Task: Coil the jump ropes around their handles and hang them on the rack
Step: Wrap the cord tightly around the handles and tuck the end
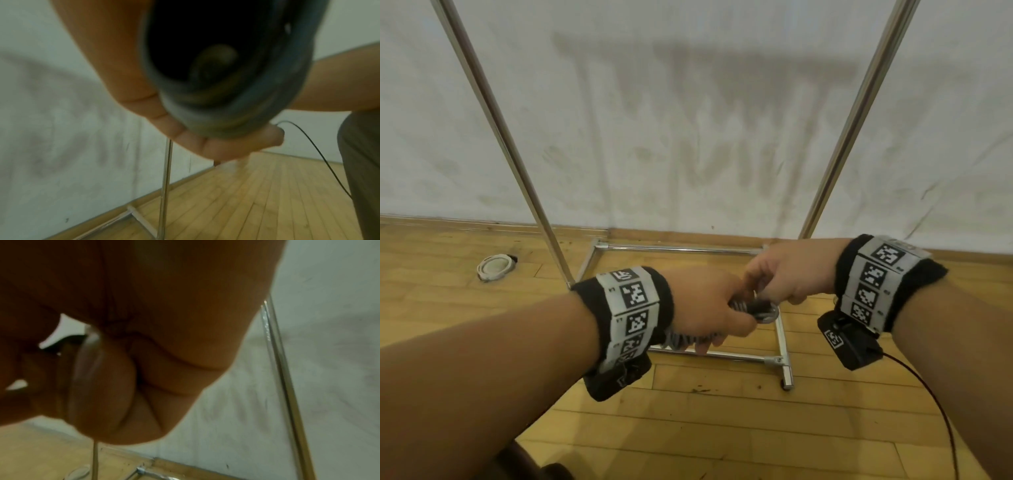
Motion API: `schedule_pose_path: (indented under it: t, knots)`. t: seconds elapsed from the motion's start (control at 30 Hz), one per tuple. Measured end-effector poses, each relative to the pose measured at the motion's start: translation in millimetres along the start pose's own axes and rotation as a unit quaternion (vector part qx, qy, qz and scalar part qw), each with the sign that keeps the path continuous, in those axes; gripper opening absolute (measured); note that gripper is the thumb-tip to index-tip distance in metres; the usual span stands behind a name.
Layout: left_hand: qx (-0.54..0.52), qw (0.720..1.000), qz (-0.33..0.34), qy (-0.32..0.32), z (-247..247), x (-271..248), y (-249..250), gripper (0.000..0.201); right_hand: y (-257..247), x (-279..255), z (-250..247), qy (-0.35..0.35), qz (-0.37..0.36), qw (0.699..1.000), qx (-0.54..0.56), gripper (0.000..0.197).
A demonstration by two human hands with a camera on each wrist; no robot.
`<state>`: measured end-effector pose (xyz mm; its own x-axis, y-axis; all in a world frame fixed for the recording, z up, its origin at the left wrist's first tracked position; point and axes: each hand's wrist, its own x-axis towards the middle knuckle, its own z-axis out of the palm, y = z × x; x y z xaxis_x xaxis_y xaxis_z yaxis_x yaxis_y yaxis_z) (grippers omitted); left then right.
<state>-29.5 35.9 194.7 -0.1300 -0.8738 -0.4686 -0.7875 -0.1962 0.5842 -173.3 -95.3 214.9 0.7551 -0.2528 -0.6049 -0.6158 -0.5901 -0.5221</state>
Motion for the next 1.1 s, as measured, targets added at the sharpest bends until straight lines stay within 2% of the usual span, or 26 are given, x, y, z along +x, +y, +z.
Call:
schedule_pose_path:
  t: [0.07,0.13,0.2,0.27,0.33,0.43,0.53,0.6,0.73,0.83,1.0,1.1]
  knots:
    - [0.039,0.999,-0.03,0.004,6,5,0,0.022,-13,2,-1,0.036,0.003,0.996,-0.077,0.021]
    - [0.056,0.997,-0.058,0.011,5,7,-3,0.029,-25,-1,-2,0.108,-0.006,0.987,-0.122,0.02]
    - [0.05,0.996,-0.073,0.03,3,10,-7,0.03,-34,-6,-3,0.174,-0.035,0.98,-0.087,0.016]
    - [0.013,0.995,-0.088,0.053,-1,12,-9,0.029,-39,-10,-1,0.213,-0.064,0.974,-0.036,0.019]
    - [-0.045,0.992,-0.089,0.074,-8,13,-14,0.028,-39,-14,-1,0.236,-0.078,0.968,0.01,0.022]
    - [-0.128,0.983,-0.058,0.115,-19,13,-22,0.022,-33,-21,-2,0.261,-0.1,0.956,0.089,0.013]
    - [-0.19,0.968,-0.048,0.159,-26,12,-26,0.005,-25,-23,-4,0.312,-0.105,0.941,0.081,0.01]
    - [-0.204,0.963,-0.042,0.173,-28,13,-28,0.005,-23,-22,-2,0.335,-0.102,0.934,0.069,0.01]
    - [-0.225,0.957,-0.028,0.18,-28,12,-28,0.007,-19,-19,2,0.39,-0.114,0.91,0.081,0.023]
    - [-0.245,0.955,-0.013,0.164,-29,9,-26,0.011,-21,-16,6,0.402,-0.137,0.898,0.117,0.029]
    - [-0.249,0.956,0.013,0.154,-33,1,-25,0.015,-23,-8,11,0.43,-0.143,0.883,0.121,0.018]
    - [-0.247,0.956,0.023,0.157,-35,-3,-24,0.015,-24,-4,12,0.433,-0.147,0.872,0.172,0.02]
